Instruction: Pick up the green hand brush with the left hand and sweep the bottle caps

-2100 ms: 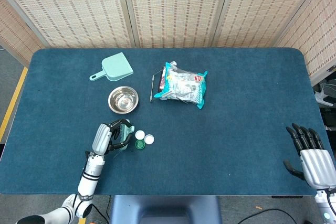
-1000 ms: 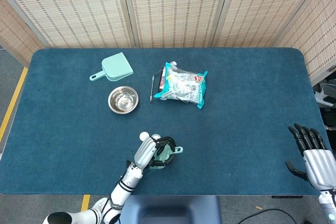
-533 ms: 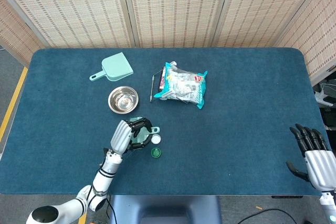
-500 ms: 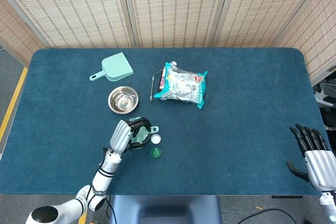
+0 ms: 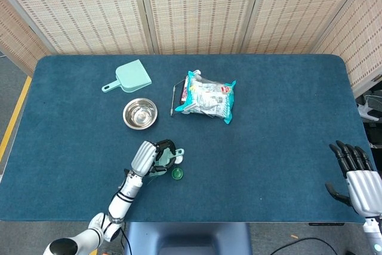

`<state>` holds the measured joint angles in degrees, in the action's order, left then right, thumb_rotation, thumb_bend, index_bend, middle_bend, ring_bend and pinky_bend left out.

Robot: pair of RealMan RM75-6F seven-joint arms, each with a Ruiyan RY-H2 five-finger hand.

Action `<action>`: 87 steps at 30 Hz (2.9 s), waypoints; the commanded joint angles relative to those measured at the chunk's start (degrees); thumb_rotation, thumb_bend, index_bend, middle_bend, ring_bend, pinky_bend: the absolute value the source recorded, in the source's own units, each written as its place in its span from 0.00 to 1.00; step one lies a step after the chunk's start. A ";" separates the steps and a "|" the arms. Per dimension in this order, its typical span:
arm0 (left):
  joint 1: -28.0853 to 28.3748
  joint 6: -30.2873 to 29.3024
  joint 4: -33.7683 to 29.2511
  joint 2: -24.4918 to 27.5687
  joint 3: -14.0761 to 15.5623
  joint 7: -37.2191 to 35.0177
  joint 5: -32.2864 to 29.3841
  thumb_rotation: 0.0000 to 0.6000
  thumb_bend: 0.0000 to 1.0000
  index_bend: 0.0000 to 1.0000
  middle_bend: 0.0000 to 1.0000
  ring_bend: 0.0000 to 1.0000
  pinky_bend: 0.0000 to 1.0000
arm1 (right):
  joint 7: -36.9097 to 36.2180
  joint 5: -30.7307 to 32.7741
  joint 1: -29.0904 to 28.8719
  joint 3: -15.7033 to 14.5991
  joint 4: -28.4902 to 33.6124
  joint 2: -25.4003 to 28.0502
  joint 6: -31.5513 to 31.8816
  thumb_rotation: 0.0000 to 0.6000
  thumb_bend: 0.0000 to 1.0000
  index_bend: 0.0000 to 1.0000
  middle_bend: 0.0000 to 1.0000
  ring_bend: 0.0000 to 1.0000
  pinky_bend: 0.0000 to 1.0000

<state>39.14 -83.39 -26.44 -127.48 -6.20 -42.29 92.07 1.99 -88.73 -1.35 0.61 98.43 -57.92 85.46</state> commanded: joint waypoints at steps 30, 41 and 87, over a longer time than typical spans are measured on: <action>4.28 -6.71 -5.84 3.48 1.77 5.22 4.09 1.00 0.75 0.75 0.90 0.84 1.00 | -1.72 -0.28 0.24 -0.07 -0.41 0.70 0.22 1.00 0.21 0.00 0.00 0.00 0.00; -2.10 -8.69 -7.19 15.86 6.08 15.37 5.22 1.00 0.75 0.75 0.90 0.84 1.00 | 1.64 -0.18 -0.14 -0.23 0.48 -0.48 -0.70 1.00 0.21 0.00 0.00 0.00 0.00; -29.85 -14.22 -52.83 52.06 15.73 45.51 1.62 1.00 0.38 0.00 0.00 0.00 0.07 | 9.58 0.38 -1.30 -0.66 0.96 -3.79 -3.14 1.00 0.21 0.00 0.00 0.00 0.00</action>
<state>10.58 -97.45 -79.25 -77.15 8.68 4.30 93.30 11.24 -88.37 -2.57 -0.02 99.32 -61.46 82.42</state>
